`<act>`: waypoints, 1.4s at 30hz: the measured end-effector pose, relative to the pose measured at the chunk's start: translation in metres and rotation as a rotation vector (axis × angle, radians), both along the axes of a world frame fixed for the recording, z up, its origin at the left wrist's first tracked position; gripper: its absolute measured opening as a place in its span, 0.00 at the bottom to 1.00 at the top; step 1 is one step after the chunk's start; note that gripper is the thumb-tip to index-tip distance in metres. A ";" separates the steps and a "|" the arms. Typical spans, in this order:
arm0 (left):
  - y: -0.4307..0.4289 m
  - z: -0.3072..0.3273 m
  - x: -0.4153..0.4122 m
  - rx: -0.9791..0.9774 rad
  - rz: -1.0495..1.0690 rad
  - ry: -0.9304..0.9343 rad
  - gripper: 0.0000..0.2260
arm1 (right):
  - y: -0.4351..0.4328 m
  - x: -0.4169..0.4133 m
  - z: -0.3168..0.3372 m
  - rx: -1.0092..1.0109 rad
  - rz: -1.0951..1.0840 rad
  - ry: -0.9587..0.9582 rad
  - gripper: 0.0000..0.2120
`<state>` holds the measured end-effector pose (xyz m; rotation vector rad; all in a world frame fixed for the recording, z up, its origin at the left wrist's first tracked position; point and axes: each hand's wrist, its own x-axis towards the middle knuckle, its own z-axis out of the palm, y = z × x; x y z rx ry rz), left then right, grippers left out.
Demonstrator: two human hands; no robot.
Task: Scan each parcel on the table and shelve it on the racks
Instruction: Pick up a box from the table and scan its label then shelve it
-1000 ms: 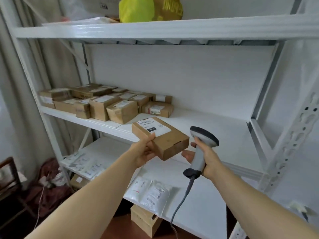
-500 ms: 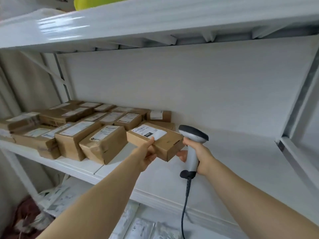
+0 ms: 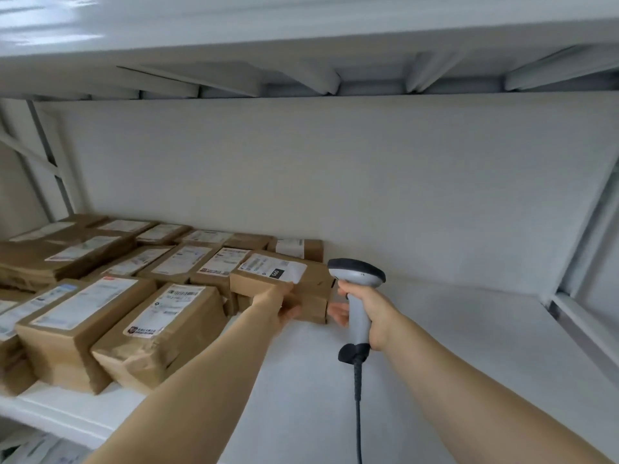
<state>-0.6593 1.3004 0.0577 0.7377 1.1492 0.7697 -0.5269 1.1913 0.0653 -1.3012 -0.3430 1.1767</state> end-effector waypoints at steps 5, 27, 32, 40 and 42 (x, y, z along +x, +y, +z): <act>0.025 -0.005 0.010 -0.001 -0.033 0.043 0.14 | 0.020 0.001 0.000 -0.006 -0.047 0.018 0.16; 0.027 -0.029 0.018 1.172 -0.475 1.287 0.21 | 0.032 0.006 -0.012 -0.003 -0.118 0.073 0.15; 0.038 -0.021 0.025 1.178 -0.499 1.336 0.27 | 0.023 0.012 -0.010 -0.025 -0.123 0.067 0.16; 0.041 -0.034 0.029 1.124 -0.460 1.318 0.32 | 0.011 0.026 -0.012 -0.041 -0.163 0.067 0.18; 0.040 -0.035 0.028 1.098 -0.504 1.356 0.37 | 0.010 0.028 -0.013 -0.039 -0.166 0.073 0.17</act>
